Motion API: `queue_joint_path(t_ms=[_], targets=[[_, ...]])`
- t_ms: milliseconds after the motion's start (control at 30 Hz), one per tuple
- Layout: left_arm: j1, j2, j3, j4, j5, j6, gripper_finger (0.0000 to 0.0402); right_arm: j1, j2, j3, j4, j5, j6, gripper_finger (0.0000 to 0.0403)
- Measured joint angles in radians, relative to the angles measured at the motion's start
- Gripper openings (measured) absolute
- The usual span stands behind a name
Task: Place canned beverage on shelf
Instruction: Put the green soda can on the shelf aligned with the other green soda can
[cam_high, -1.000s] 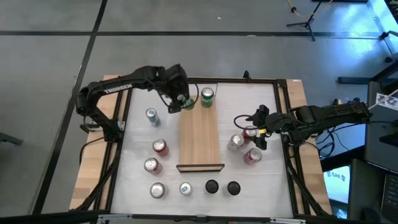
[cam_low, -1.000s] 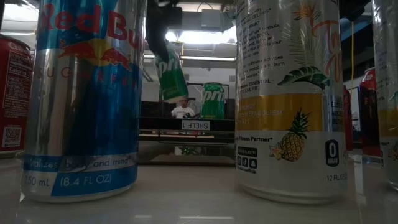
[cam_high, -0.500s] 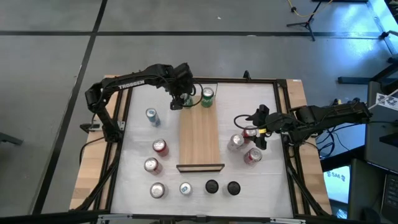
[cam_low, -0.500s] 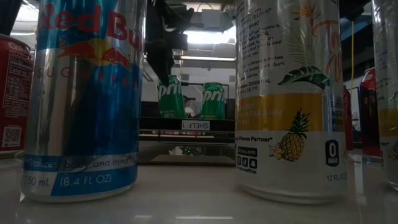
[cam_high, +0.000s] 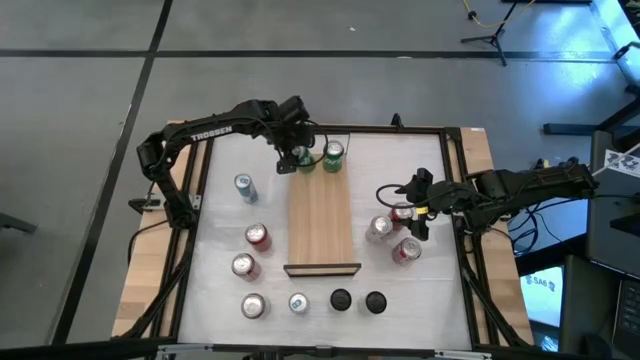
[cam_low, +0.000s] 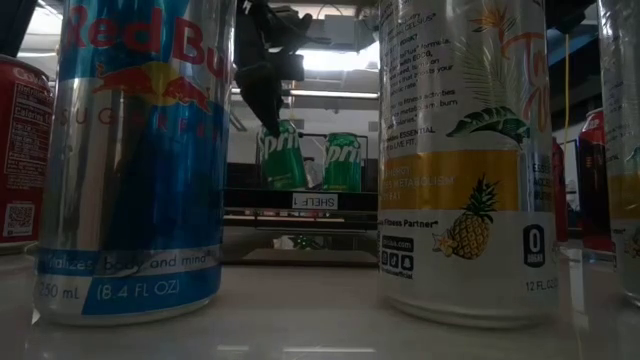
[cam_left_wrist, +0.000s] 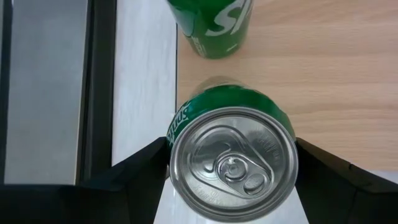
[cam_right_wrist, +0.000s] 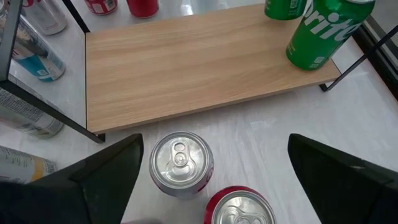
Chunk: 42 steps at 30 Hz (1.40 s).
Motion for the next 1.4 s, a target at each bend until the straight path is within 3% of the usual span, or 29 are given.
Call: queue_joint_path(t_ms=[967, 1400], targets=[[0.004, -0.002, -0.047, 0.039, -0.010, 0.008, 0.0280, 0.000, 0.000, 0.000, 0.000, -0.001, 0.000, 0.0395], [0.004, -0.002, -0.049, 0.066, -0.014, 0.008, 0.0320, 0.000, 0.000, 0.000, 0.000, -0.002, 0.000, 0.0395]])
